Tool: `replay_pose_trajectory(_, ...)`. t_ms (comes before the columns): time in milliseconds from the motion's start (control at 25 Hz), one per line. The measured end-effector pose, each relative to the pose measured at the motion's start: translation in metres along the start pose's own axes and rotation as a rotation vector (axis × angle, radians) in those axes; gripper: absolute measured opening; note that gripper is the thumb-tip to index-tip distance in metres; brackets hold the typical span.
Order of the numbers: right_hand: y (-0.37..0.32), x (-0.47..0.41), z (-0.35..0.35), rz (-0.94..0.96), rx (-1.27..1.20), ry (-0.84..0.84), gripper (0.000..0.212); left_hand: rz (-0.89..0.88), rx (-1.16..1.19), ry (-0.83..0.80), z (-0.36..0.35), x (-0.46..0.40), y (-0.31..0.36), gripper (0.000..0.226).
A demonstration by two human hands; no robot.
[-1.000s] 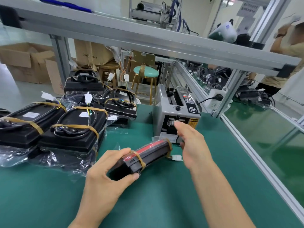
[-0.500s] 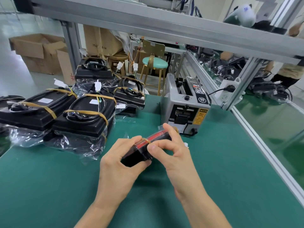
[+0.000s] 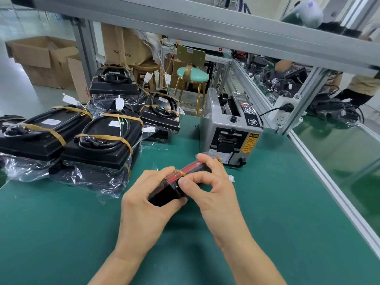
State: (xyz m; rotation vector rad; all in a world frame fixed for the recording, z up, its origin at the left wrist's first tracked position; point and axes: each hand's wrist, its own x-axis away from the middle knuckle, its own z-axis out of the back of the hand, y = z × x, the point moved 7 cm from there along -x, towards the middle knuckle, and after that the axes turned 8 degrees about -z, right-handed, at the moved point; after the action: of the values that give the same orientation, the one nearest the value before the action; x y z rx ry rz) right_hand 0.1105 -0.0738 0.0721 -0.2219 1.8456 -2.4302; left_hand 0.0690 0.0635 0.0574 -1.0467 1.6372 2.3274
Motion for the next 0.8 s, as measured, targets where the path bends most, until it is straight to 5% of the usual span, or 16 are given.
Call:
replay_pose_trajectory(400,0.005,0.005,-0.003,0.058,0.033,0.141,0.016,-0.003,-0.012,0.013,0.001,0.002,0.003,0.063)
replay_pose_trajectory(560,0.015,0.005,0.001,0.006,-0.217,0.172,0.044,0.0,-0.03,-0.008,-0.002,0.002,0.004,0.06)
replay_pose_trajectory(800,0.006,0.004,-0.009,0.057,0.082,0.07,0.062,0.005,-0.04,-0.011,0.001,-0.001,-0.001,0.059)
